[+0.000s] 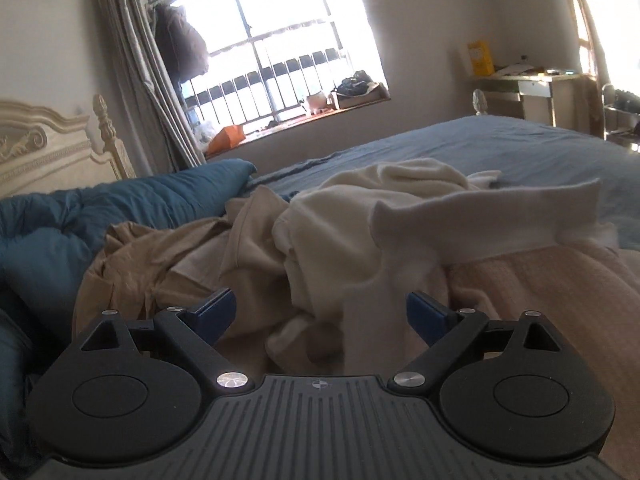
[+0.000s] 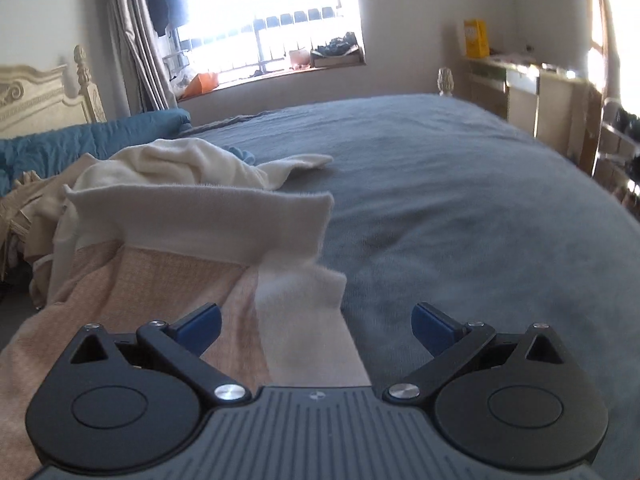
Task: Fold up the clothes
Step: 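Lay the cardigan flat on the bed with both grippers and release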
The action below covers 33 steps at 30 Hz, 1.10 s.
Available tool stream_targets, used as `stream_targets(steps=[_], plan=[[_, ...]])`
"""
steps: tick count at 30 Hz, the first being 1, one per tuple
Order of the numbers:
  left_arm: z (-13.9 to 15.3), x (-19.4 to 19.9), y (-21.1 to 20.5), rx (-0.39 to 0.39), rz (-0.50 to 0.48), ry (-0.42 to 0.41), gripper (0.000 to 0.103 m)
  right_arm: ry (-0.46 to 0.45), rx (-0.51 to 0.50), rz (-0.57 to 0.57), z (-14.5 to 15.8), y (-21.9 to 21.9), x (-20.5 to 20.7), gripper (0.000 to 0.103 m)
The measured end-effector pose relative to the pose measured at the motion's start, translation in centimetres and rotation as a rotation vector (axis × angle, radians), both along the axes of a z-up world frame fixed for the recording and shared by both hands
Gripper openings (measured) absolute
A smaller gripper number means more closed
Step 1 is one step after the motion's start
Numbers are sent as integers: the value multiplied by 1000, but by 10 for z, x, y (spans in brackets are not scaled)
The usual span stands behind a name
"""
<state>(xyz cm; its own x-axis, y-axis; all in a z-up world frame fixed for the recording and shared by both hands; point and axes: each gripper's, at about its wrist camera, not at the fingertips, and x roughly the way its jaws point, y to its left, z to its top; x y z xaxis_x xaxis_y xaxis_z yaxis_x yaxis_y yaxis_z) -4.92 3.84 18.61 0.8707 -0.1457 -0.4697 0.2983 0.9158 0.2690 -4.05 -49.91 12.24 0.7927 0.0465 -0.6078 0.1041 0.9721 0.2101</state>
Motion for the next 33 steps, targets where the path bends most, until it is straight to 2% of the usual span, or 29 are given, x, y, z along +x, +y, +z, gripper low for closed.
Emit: stream_targets(steps=[3, 6, 9, 11, 13, 16, 19, 21, 24, 26, 29, 32, 33], plan=[[-33, -51, 11, -52, -44, 105, 97, 100, 37, -40, -23, -16, -29, 103], [-68, -94, 18, -167, -62, 238, 97, 168, -2, -71, -45, -28, -50, 103], [-101, -127, 20, -233, -37, 296, 97, 234, -34, -98, -67, -39, -70, 103], [-122, -135, 20, -253, -5, 318, 97, 271, 2, -102, -80, -42, -84, 103], [-138, -137, 24, -312, 28, 342, 97, 304, 65, -106, -94, -46, -96, 103], [-155, -135, 30, -404, 72, 373, 97, 292, 124, -40, -94, -37, -108, 103], [-162, -121, 33, -466, 88, 368, 96, 303, 246, 107, -93, -15, -122, 102], [-164, -114, 33, -474, 85, 367, 96, 315, 288, 210, -94, 8, -130, 100], [-168, -94, 31, -470, 75, 359, 95, 338, 230, 320, -99, 47, -137, 100], [-170, -84, 29, -459, 70, 338, 92, 345, 121, 353, -100, 73, -139, 101], [-174, -73, 22, -442, 84, 302, 91, 337, -36, 334, -99, 97, -136, 97], [-179, -63, 14, -438, 124, 263, 90, 301, -199, 331, -98, 127, -142, 88], [-180, -62, 13, -447, 134, 257, 88, 288, -236, 340, -97, 135, -146, 78]])
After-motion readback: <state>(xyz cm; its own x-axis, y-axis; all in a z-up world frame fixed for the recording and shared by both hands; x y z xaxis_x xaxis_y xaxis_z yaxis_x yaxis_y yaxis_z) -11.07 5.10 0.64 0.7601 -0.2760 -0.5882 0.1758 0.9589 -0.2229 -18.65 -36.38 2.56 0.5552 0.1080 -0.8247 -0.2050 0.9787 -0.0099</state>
